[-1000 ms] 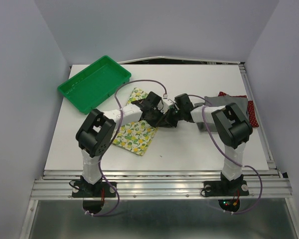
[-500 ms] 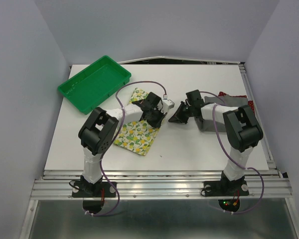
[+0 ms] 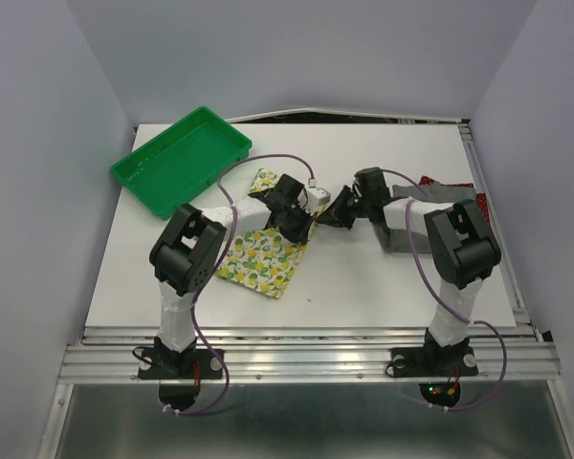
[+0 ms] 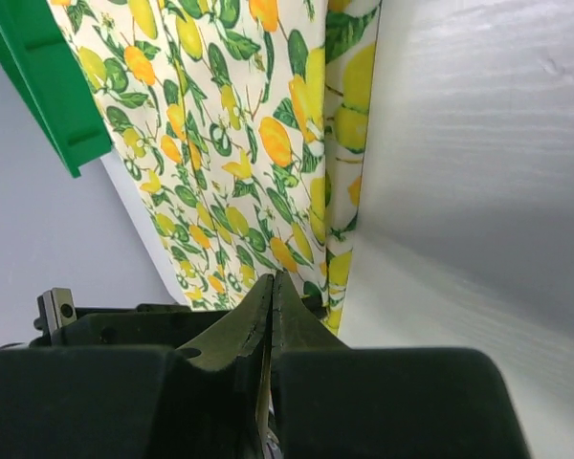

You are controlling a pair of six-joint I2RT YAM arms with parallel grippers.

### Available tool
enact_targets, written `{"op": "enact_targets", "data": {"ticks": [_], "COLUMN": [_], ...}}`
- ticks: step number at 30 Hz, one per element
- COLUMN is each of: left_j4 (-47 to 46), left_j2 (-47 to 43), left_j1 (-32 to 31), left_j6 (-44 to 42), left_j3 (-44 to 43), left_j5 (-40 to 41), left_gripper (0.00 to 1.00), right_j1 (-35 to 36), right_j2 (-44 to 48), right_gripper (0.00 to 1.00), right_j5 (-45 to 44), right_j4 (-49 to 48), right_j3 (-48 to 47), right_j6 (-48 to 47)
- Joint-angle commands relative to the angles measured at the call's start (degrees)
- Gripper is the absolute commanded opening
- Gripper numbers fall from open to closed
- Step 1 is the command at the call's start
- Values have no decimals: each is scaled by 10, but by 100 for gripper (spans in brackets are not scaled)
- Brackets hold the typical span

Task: Fold and stack the skirts
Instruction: Fold the skirt

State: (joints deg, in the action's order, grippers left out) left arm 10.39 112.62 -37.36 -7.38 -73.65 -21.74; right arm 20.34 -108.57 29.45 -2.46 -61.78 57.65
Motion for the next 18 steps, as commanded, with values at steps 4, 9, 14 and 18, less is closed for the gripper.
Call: {"op": "enact_targets", "data": {"ticks": [4, 9, 14, 18], "left_j4": [-11, -18, -30, 9], "left_j2": [13, 10, -41, -133], "left_j1": [4, 4, 6, 11], "left_j6": [12, 19, 23, -39], "left_j3": [-15, -19, -13, 3], "left_j5": [-24, -34, -9, 42], "left_gripper": [2, 4, 31, 43], "right_j1": [10, 22, 22, 22], "right_j2": [-60, -114, -161, -182], "right_gripper": [3, 1, 1, 1], "right_j5": [23, 9, -45, -99], "right_j4": [-63, -63, 22, 89], "right_j3": [-43, -41, -89, -152], "right_j6": [14, 6, -73, -128]}}
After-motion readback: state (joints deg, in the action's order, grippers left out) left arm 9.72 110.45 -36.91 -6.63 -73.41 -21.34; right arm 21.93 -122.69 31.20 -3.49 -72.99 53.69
